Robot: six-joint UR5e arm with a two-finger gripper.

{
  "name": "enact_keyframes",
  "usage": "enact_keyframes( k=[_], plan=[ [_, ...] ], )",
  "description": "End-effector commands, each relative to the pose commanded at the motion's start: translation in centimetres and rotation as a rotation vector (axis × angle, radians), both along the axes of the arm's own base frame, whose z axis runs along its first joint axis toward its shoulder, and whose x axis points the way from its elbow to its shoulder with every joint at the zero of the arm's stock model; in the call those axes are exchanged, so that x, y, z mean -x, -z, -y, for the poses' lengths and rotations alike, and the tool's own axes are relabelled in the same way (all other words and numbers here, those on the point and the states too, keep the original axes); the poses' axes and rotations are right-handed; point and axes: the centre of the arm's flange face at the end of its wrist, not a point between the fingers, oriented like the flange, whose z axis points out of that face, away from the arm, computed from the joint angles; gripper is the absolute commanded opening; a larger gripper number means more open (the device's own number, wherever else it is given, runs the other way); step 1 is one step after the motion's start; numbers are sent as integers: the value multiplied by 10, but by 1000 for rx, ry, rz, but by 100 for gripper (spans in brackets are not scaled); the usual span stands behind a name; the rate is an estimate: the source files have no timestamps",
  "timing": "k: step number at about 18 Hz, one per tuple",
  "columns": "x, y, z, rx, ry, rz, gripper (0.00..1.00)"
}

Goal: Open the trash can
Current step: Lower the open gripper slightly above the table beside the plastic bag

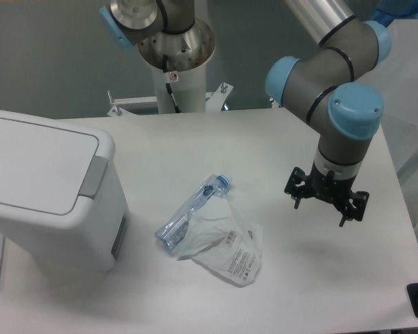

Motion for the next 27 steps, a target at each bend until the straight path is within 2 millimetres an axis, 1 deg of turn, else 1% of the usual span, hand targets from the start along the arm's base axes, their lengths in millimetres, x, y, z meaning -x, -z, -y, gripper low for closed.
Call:
enact_keyframes(
  k=[1,2,4,8,10,12,14,16,18,20,22,27],
  plan=[
    [5,-4,5,-3,-9,-5,100],
    [5,-3,7,-2,-14,-4,100],
    [2,-4,6,-2,-11,-4,100],
    [9,-19,5,-15,-28,-27,100],
    [10,-18,11,-13,-37,-23,100],
    [8,-24,14,-19,-44,-28,100],
    [5,-34,15,-38,-81,-33,100],
    [4,-40,16,-54,-154,-28,100],
    [0,-45,13,-67,-177,-26,100],
    [-8,-57,11,-77,-187,-38,100],
    [-14,-61,13,-93,-252,-28,100],
    [-31,-67,-6,-189,-325,49,100]
  ],
)
